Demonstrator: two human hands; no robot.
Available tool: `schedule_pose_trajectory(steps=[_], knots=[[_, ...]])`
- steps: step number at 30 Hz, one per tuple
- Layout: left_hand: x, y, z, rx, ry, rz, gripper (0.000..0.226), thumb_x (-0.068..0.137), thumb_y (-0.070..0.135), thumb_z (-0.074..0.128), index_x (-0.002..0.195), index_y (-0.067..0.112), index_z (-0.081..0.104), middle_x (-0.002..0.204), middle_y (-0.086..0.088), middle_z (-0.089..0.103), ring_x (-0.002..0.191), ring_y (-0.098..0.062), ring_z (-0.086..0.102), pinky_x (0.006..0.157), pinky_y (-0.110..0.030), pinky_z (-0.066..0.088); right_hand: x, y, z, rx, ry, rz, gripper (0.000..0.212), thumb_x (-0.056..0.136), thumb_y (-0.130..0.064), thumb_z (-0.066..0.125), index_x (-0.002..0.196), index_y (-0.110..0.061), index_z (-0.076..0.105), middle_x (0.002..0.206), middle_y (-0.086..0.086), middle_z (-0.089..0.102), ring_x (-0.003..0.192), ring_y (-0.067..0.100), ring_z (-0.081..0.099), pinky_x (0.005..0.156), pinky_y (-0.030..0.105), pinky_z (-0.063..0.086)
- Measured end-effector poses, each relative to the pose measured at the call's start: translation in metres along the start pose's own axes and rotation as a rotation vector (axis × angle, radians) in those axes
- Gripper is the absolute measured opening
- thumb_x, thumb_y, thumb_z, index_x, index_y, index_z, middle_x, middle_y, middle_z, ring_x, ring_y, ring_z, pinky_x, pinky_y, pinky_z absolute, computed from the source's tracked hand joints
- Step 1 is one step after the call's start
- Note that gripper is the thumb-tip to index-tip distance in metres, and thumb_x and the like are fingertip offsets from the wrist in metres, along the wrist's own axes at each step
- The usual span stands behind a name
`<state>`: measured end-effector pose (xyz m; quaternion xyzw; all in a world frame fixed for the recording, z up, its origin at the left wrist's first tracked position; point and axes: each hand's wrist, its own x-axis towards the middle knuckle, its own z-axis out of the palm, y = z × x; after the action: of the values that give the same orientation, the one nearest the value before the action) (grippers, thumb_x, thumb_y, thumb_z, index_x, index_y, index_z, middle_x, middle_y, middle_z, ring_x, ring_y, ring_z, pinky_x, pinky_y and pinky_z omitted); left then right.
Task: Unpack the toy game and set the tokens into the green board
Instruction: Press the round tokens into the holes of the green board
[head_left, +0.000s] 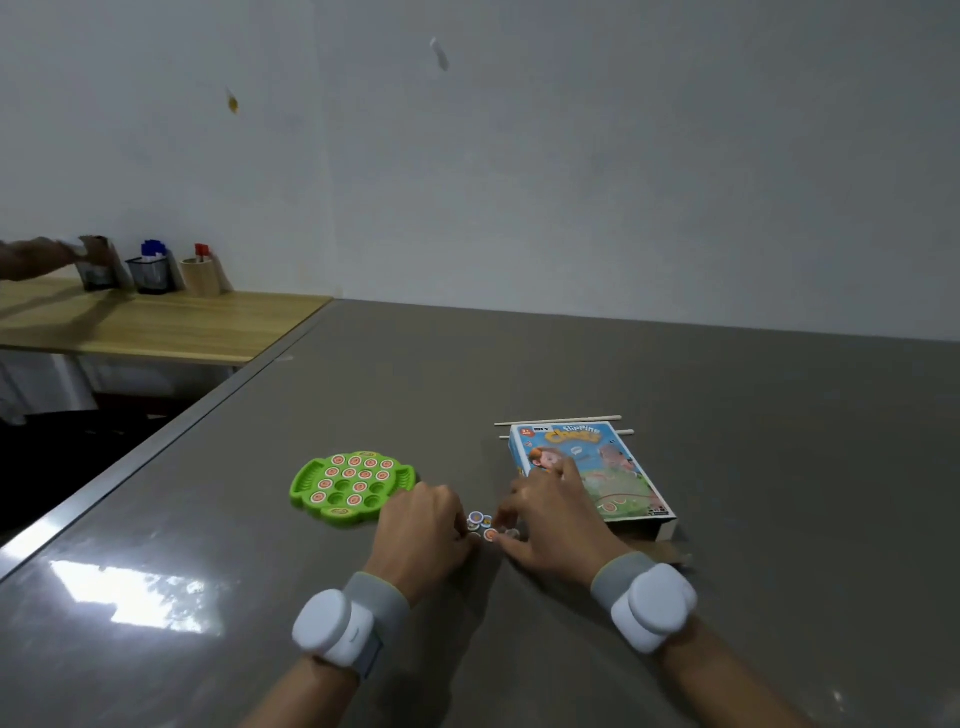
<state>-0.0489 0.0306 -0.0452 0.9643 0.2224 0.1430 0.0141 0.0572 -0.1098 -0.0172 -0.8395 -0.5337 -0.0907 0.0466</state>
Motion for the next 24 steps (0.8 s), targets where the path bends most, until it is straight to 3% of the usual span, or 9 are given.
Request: schedule_pose_trajectory(steps=[17,24], knots=[[0.000,-0.011,-0.013,-0.055,0.061,-0.014,0.023,0.080,0.046,0.066,0.094,0.031,0.075,0.087,0.007,0.074,0.089,-0.015,0.067,0.069,-0.028,0.047,0.010,-0.007,0.008,0.051,-0.001,0.012,0.028,0.092,-0.045,0.054,0.096,-0.026,0.074,0.100,-0.003,0.071,0.096,0.019,0.061,0.111,0.046,0.022],[-0.006,-0.039,-0.034,-0.021,0.121,-0.066,0.021,0.080,0.044,0.068,0.092,0.030,0.077,0.088,0.004,0.073,0.091,-0.021,0.066,0.067,-0.028,0.046,0.025,-0.023,0.005,0.106,0.104,-0.060,0.026,0.089,-0.047,0.054,0.090,-0.029,0.073,0.095,-0.007,0.071,0.089,0.017,0.062,0.093,0.038,0.029]])
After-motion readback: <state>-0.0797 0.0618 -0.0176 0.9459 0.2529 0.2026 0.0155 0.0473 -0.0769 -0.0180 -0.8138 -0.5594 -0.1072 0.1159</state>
